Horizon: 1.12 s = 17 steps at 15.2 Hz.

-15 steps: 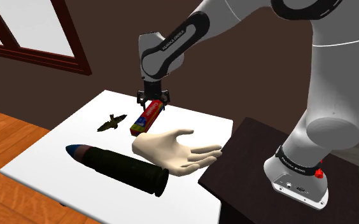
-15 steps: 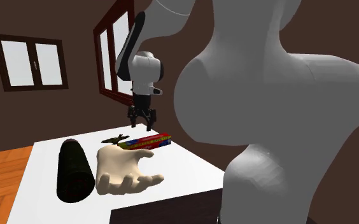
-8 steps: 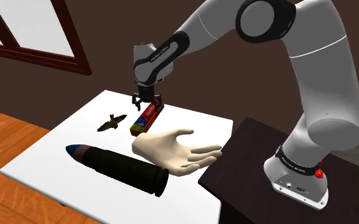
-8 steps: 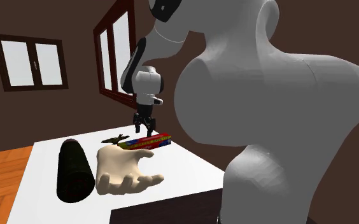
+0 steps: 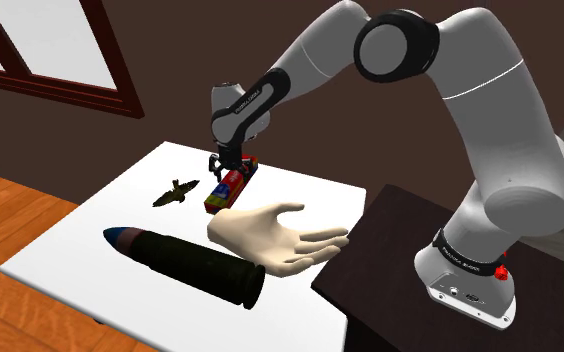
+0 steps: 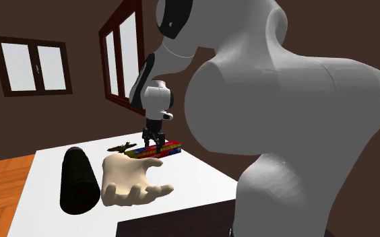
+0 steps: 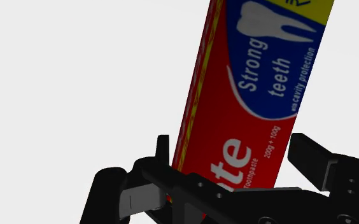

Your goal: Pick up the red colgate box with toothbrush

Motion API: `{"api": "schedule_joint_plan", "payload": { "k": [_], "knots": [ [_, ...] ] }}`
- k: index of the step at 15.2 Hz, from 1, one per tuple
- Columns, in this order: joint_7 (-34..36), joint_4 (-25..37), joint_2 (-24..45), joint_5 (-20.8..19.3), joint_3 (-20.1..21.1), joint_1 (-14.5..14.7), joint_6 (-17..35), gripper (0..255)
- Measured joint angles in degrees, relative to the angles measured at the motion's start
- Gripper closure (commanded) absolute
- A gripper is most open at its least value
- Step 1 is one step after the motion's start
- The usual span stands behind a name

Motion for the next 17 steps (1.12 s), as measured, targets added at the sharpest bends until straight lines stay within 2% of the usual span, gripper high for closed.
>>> {"api": "schedule_joint_plan", "payload": {
  "k": [1, 11, 17],
  "knots": [
    [0.0, 0.1, 0.2, 0.0, 0.0, 0.0, 0.1, 255],
    [0.0, 0.1, 0.3, 0.0, 0.0, 0.0, 0.3, 255],
    [0.2, -0.4, -2.3, 0.2, 0.2, -0.1, -1.9, 255]
  ]
}}
